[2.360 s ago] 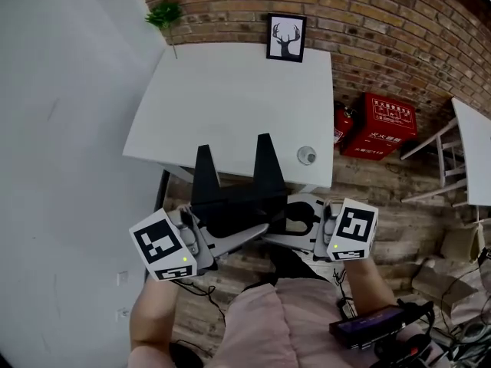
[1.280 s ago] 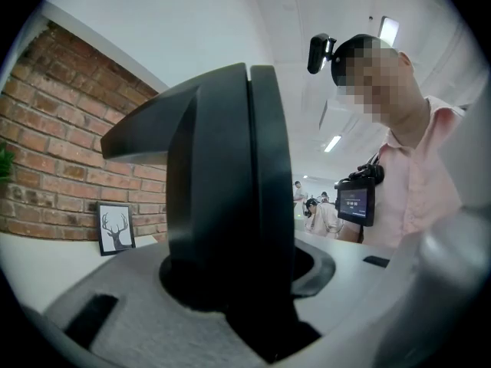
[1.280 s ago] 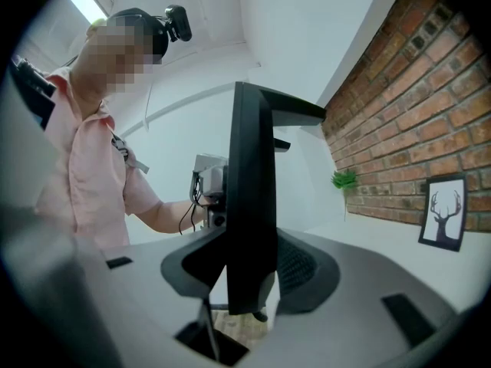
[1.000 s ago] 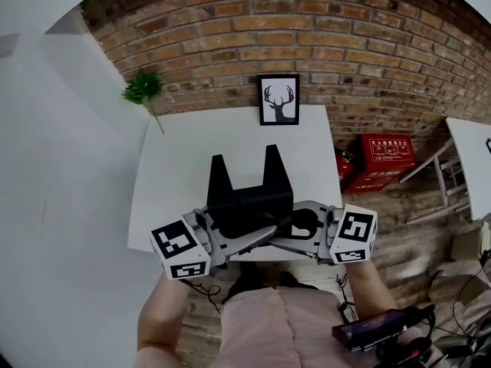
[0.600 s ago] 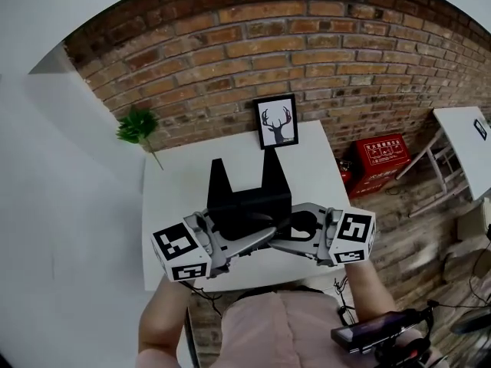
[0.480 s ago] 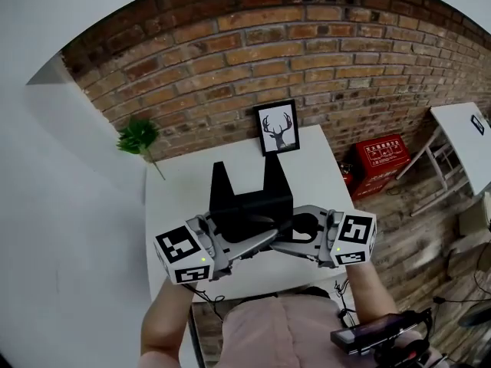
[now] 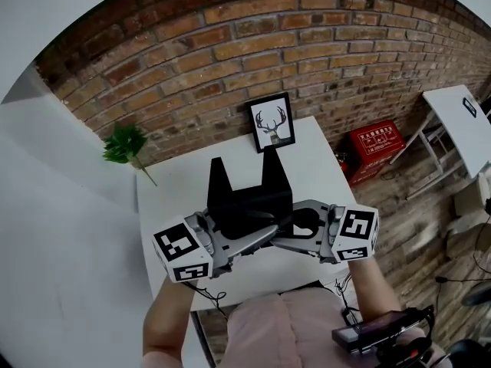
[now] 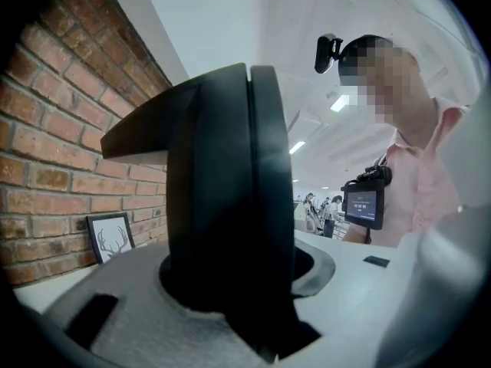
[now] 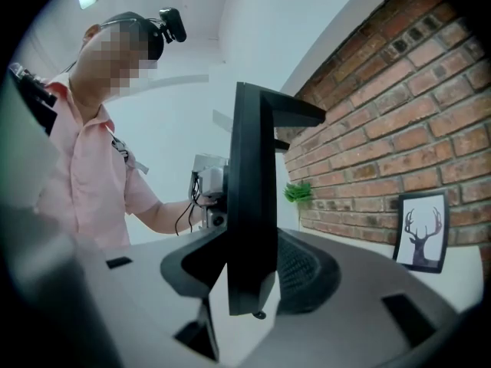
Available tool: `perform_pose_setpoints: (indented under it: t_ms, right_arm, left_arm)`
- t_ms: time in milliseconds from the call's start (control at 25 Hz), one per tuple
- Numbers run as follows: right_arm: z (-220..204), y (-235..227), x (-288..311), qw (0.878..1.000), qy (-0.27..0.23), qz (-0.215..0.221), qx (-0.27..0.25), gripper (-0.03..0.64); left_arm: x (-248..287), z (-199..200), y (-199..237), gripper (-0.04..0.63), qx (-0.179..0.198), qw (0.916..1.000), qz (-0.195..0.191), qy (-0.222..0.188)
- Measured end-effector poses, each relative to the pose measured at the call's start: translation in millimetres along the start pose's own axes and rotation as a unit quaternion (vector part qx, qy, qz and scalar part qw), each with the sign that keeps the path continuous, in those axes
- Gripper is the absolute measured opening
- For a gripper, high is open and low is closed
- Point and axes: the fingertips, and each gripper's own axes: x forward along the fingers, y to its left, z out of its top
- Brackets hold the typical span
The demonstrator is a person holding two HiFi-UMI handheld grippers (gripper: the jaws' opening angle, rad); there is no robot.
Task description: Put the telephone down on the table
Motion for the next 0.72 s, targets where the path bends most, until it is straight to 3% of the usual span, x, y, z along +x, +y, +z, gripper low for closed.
perform_pose_setpoints:
  t_ms: [320,720]
  right_arm:
    - [-29,-24,-4,0.999,0.024,-0.003,0.043,0.181]
    - [-88,-37,-5,0.991,0.047,0.015,0.120,0.187]
  left_arm:
    - [16,-28,24,0.172,-0.039,0.9992,-0.009,0.002]
    - [29,-89,43,0.172,-0.115,0.9931,0.006,0.021]
